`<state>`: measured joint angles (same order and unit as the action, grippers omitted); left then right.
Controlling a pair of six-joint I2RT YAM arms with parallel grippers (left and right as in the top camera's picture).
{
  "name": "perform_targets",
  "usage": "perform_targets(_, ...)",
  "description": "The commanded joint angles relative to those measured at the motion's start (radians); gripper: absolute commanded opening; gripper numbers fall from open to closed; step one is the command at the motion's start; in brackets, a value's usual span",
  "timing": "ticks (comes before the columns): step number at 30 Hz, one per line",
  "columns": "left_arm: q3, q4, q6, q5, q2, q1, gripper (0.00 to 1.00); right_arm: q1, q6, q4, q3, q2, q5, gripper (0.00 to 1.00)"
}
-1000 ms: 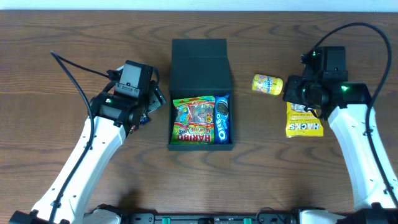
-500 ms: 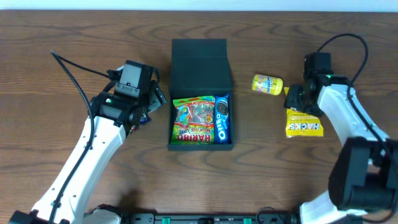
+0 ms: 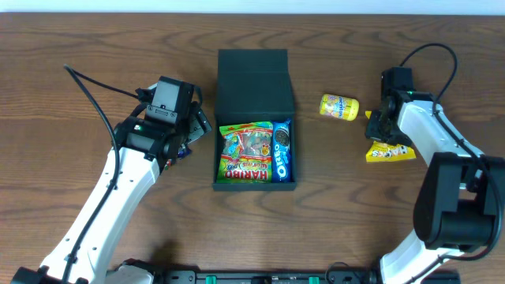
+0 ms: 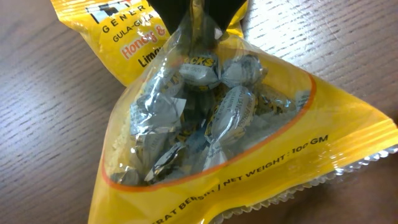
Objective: Pack container
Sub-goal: 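Grasp the yellow Hacks candy bag with the right gripper, then carry the Hacks bag into the box and release it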
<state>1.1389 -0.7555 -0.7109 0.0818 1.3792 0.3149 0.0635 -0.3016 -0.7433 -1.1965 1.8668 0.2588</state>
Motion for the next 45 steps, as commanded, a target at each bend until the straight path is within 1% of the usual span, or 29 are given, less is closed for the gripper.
perform_targets(1,-0.011,-0.003,-0.007,0.003,0.000,-0.002,0.86,0.015,0.001,-0.039,0.016,0.020,-0.027,0.01)
perform_targets(5,-0.010,0.005,0.001,0.008,-0.001,-0.002,0.86,0.011,-0.002,-0.101,-0.027,-0.074,-0.088,0.01)
perform_targets(8,-0.010,0.016,0.009,0.030,-0.007,-0.003,0.86,-0.006,-0.002,-0.119,-0.045,-0.188,-0.235,0.02)
perform_targets(9,-0.010,0.021,0.008,0.042,-0.015,-0.004,0.86,-0.025,-0.013,-0.119,-0.045,-0.256,-0.306,0.02)
perform_targets(10,-0.010,0.029,0.008,0.040,-0.022,-0.008,0.86,-0.039,-0.030,-0.120,-0.045,-0.290,-0.328,0.02)
perform_targets(12,-0.010,0.044,0.008,0.029,-0.038,-0.021,0.86,-0.081,-0.080,-0.129,-0.045,-0.359,-0.343,0.01)
perform_targets(13,-0.010,0.054,0.008,0.019,-0.056,-0.035,0.86,-0.126,-0.140,-0.135,-0.045,-0.404,-0.344,0.01)
perform_targets(15,-0.010,0.058,0.006,0.013,-0.086,-0.056,0.86,-0.190,-0.213,-0.137,-0.045,-0.435,-0.362,0.01)
perform_targets(16,-0.010,0.057,0.003,0.011,-0.113,-0.073,0.86,-0.249,-0.279,-0.135,-0.045,-0.438,-0.377,0.02)
perform_targets(21,-0.010,0.051,0.004,0.003,-0.192,-0.104,0.86,-0.464,-0.508,-0.076,-0.042,-0.373,-0.379,0.01)
perform_targets(25,-0.010,0.037,0.003,0.002,-0.234,-0.105,0.86,-0.627,-0.593,0.012,-0.042,-0.289,-0.360,0.02)
perform_targets(27,-0.010,0.024,0.003,0.002,-0.244,-0.105,0.86,-0.680,-0.639,0.030,-0.042,-0.249,-0.345,0.02)
perform_targets(31,-0.010,-0.005,0.003,-0.005,-0.249,-0.105,0.86,-0.755,-0.694,0.065,-0.042,-0.179,-0.345,0.01)
perform_targets(36,-0.010,-0.021,0.003,-0.005,-0.249,-0.105,0.86,-0.834,-0.697,0.152,-0.042,-0.111,-0.344,0.02)
perform_targets(41,-0.010,-0.031,0.003,-0.031,-0.249,-0.105,0.86,-0.851,-0.738,0.192,-0.042,-0.066,-0.329,0.02)
perform_targets(42,-0.010,-0.031,0.003,-0.031,-0.249,-0.105,0.86,-0.851,-0.738,0.203,-0.042,-0.063,-0.346,0.07)
perform_targets(43,-0.010,-0.031,0.003,-0.030,-0.249,-0.105,0.87,-0.852,-0.737,0.212,-0.042,-0.058,-0.370,0.23)
perform_targets(44,-0.010,-0.031,0.003,-0.030,-0.249,-0.105,0.87,-0.853,-0.737,0.226,-0.042,-0.057,-0.412,0.41)
perform_targets(45,-0.010,-0.031,0.003,-0.030,-0.249,-0.105,0.87,-0.854,-0.721,0.244,-0.042,-0.057,-0.454,0.50)
